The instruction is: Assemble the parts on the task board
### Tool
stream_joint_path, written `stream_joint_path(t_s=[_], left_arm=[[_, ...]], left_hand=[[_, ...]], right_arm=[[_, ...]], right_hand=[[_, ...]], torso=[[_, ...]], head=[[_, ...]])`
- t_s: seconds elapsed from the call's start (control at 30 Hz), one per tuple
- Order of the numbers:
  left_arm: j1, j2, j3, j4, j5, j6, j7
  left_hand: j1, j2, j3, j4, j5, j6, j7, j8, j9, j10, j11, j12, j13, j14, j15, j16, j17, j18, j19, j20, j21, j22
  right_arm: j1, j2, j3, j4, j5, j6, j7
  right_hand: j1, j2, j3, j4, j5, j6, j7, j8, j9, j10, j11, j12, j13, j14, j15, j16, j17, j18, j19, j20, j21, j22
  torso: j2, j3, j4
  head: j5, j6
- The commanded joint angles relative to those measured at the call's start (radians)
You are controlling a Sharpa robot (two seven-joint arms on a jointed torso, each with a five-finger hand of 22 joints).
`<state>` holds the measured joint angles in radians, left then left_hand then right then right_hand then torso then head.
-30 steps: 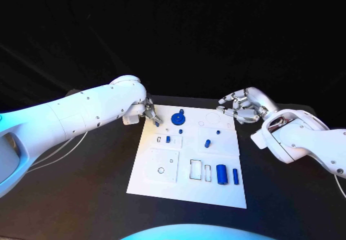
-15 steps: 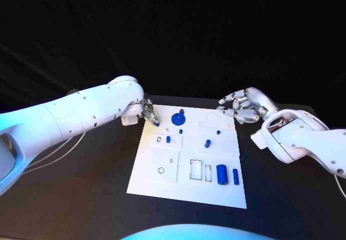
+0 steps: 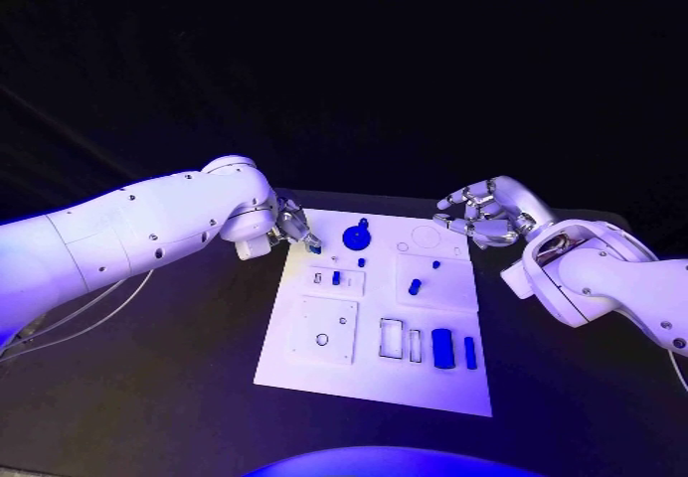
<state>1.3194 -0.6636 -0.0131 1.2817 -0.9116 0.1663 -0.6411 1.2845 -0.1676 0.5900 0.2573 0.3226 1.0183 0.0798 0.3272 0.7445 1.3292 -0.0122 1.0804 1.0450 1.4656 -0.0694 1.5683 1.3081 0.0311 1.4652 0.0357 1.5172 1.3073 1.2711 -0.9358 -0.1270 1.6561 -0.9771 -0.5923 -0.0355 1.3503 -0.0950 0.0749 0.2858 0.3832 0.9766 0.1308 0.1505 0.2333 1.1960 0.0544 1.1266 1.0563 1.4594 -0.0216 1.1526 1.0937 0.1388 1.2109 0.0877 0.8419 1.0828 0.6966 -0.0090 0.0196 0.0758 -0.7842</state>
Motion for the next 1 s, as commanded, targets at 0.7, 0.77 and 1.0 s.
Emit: stream_joint_path(t_s=[0.7, 0.77, 1.0], left_arm=[[-0.067, -0.090, -0.004, 0.170, -0.144, -0.084, 0.042], [-0.070, -0.091, -0.004, 0.172, -0.151, -0.079, 0.038], [-0.080, -0.090, -0.004, 0.177, -0.158, -0.072, 0.027]], left_hand=[[-0.051, -0.046, 0.190, -0.214, 0.114, 0.021, -0.025, 0.044, 0.022, 0.019, -0.010, -0.025, -0.039, 0.105, -0.007, 0.002, 0.263, -0.013, 0.056, -0.005, 0.013, 0.199], [-0.052, -0.046, 0.190, -0.214, 0.117, 0.022, -0.025, 0.045, 0.022, 0.022, -0.011, -0.023, -0.036, 0.105, -0.007, 0.002, 0.263, -0.013, 0.057, -0.006, 0.013, 0.200], [-0.054, -0.046, 0.190, -0.213, 0.119, 0.023, -0.025, 0.046, 0.022, 0.024, -0.011, -0.018, -0.032, 0.105, -0.007, 0.002, 0.263, -0.013, 0.057, -0.006, 0.013, 0.200]], right_arm=[[-0.005, -0.004, 0.000, 0.003, -0.005, 0.013, 0.004], [-0.006, -0.005, 0.000, 0.003, -0.006, 0.013, 0.005], [-0.006, -0.005, 0.000, 0.004, -0.006, 0.013, 0.007]], right_hand=[[-0.009, 0.001, -0.002, 0.003, 0.002, 0.002, 0.005, 0.007, 0.000, -0.004, -0.002, 0.000, 0.000, 0.000, 0.002, -0.004, 0.000, 0.008, 0.002, 0.003, -0.005, 0.000], [-0.009, 0.001, -0.002, 0.003, 0.002, 0.002, 0.005, 0.007, 0.000, -0.004, -0.002, 0.000, 0.000, 0.000, 0.002, -0.004, 0.000, 0.008, 0.002, 0.003, -0.005, 0.000], [-0.009, 0.001, -0.002, 0.003, 0.003, 0.002, 0.005, 0.007, 0.000, -0.004, -0.002, -0.001, -0.001, 0.000, 0.002, -0.004, 0.000, 0.008, 0.002, 0.003, -0.006, -0.001]], torso=[[0.002, 0.0001, -0.0010], [0.002, 0.0000, -0.0013], [0.002, -0.0001, -0.0012]], head=[[0.010, -0.006], [0.010, -0.006], [0.009, -0.007]])
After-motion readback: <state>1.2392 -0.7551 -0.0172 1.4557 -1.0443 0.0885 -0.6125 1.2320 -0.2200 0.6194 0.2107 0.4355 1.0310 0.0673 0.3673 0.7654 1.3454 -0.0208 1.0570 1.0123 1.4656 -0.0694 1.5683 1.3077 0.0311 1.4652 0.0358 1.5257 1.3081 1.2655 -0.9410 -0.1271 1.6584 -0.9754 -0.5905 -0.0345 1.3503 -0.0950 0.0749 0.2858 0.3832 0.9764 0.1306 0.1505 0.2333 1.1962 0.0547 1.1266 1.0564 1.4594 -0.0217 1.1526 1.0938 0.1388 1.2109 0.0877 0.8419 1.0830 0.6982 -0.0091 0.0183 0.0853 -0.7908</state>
